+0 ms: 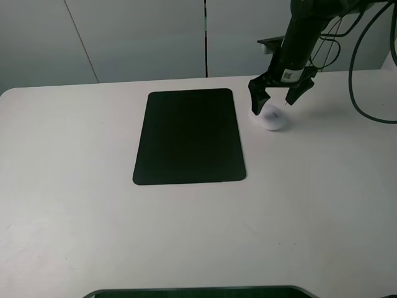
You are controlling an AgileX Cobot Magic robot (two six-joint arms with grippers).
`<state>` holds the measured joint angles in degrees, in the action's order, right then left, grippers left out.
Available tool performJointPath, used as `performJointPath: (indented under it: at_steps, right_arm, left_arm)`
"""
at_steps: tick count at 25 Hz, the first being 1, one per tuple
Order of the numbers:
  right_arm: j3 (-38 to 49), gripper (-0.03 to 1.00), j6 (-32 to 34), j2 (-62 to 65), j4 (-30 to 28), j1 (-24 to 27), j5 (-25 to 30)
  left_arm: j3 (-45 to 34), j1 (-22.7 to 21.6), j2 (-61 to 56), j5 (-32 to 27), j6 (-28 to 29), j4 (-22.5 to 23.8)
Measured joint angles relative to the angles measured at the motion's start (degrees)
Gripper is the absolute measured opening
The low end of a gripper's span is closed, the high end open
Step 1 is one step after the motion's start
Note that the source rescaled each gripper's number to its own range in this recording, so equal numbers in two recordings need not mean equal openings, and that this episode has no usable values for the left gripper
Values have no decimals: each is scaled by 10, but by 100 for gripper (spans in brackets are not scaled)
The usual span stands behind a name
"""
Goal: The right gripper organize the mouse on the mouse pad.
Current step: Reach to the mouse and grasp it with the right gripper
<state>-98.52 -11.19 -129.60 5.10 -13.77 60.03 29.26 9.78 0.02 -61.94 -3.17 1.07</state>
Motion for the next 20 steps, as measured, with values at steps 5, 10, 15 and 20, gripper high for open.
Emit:
performJointPath:
  at_steps: [5,10,15,20]
  right_arm:
    - [0,100,0,0,-2,0,-33]
    - [0,100,-1,-4,-4,0,-49]
    - [-3,100,-1,-20,-4,0,-51]
    - [-3,100,-1,-34,0,0,-52]
  left_arm:
    - [0,0,0,0,0,0]
    - [0,0,0,0,0,0]
    - [0,0,0,0,0,0]
    - [0,0,0,0,0,0]
